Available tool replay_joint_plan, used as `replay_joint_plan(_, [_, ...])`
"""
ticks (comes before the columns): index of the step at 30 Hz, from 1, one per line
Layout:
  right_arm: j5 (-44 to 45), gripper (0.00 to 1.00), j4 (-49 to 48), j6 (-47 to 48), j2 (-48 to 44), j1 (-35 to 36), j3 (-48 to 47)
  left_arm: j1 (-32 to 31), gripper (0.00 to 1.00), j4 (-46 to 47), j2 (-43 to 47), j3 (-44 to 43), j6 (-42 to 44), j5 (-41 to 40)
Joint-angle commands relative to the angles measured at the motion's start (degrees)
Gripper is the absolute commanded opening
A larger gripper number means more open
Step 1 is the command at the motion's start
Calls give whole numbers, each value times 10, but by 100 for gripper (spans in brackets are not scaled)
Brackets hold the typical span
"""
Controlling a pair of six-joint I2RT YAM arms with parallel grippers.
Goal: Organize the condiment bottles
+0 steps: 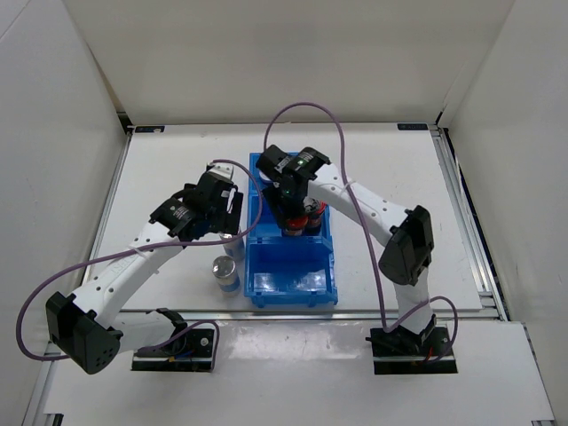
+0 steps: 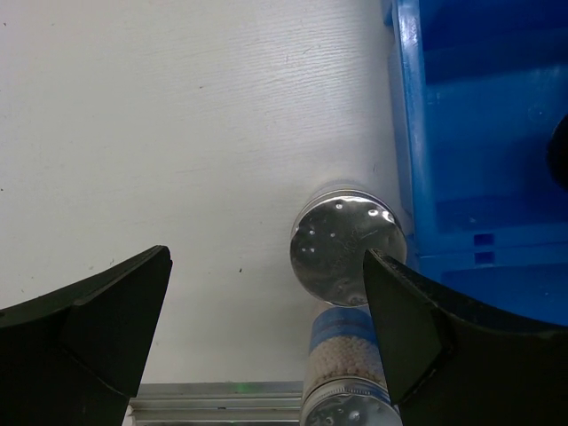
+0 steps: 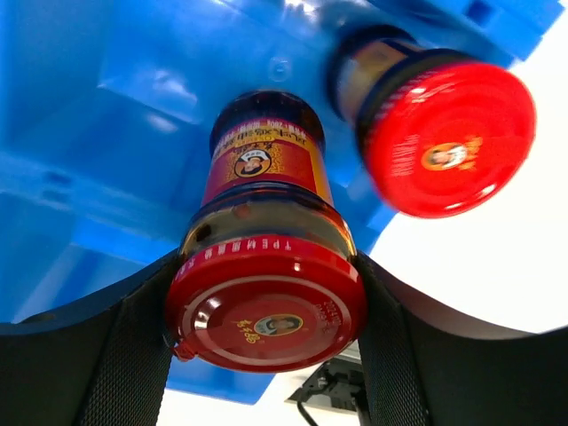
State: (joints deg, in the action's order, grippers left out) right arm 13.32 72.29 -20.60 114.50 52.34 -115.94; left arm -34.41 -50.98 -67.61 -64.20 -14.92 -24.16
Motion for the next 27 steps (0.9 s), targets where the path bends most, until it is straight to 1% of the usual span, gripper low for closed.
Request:
replay_joint_plan(1, [-22,10,-106,10,-66,-21,37,-4,100,6,17,9,-4,20])
replay_joint_plan(6, [-12,11,-128,27,-53,-21,42,-4,100,11,17,15,-4,31])
replay_joint_plan(12, [-12,15,-128,45,-6,-21,-14,-4,100,17,17,15,-4,48])
replay_joint_plan(15, [-1,30,-128,51,15,-21,-31,-4,100,22,17,15,-4,60])
replay_joint_plan(16, [5,39,-128,58,21,-21,-32,-4,100,22,17,15,-4,60])
replay_joint_plan(18, [5,44,-123,58,33,-21,-32,-4,100,27,12,20,-4,75])
replay_joint_plan(22, [5,46,-123,58,52,-21,-32,-4,100,33,12,26,-4,90])
replay_joint_plan(25, [10,65,-123,58,57,-21,-32,-4,100,39,12,32,2,103])
replay_joint_plan(26, [16,69,-123,58,57,-21,-37,-4,100,39,12,32,2,108])
replay_joint_plan(27, [16,71,-123,58,57,-21,-37,-4,100,45,6,37,2,108])
